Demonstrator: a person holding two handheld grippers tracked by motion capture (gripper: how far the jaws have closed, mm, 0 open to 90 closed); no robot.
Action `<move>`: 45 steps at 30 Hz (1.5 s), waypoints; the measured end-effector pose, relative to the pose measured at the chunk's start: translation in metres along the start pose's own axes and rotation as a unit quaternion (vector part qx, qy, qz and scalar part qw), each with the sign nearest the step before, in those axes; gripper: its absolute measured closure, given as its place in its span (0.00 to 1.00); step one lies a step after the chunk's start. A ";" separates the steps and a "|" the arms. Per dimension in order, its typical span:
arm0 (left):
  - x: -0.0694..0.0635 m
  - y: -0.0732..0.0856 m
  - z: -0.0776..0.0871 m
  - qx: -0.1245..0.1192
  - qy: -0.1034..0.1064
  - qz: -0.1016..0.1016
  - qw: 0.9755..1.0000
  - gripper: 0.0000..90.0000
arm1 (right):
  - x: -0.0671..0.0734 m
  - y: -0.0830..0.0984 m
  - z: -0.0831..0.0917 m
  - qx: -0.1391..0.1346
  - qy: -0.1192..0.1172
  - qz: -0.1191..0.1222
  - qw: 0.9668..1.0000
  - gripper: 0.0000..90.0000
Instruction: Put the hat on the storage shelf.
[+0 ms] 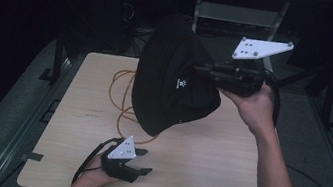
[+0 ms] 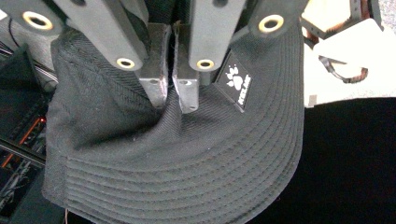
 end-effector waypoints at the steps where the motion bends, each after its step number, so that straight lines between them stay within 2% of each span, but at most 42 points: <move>1: -0.001 0.000 0.000 -0.001 0.000 0.001 1.000 0.43 | 0.000 -0.002 -0.003 -0.001 -0.002 0.000 1.000 0.96; 14: -0.003 -0.002 -0.002 -0.005 0.007 -0.004 1.000 0.43 | 0.002 -0.016 -0.040 0.014 -0.017 0.004 1.000 0.96; 19: -0.006 -0.002 -0.004 -0.004 0.010 -0.005 1.000 0.43 | 0.004 -0.020 -0.061 0.027 -0.026 0.009 0.999 0.96; 24: -0.007 -0.002 -0.005 0.003 0.015 -0.021 1.000 0.43 | 0.002 -0.019 -0.077 0.036 -0.028 0.004 0.999 0.96; 30: -0.009 -0.004 -0.005 -0.005 0.018 -0.018 1.000 0.43 | 0.002 -0.019 -0.093 0.042 -0.029 -0.003 0.999 0.96; 35: -0.011 -0.006 -0.007 -0.009 0.021 -0.014 1.000 0.43 | 0.003 -0.024 -0.107 0.052 -0.030 0.000 0.998 0.96; 40: -0.013 -0.005 -0.010 -0.001 0.023 -0.022 1.000 0.43 | 0.003 -0.026 -0.120 0.063 -0.034 0.003 0.997 0.96; 45: -0.013 -0.005 -0.010 -0.004 0.024 -0.019 1.000 0.43 | 0.005 -0.027 -0.131 0.071 -0.042 0.000 0.997 0.96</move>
Point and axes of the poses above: each handheld gripper's, and its own axes: z roughly backward along the jaws, y roughly out of its underside, x roughly to its left, the point moved 7 cm from there along -z, roughly forward along the jaws, and after that the axes turned 9 degrees about -x, right-handed, at the moved point
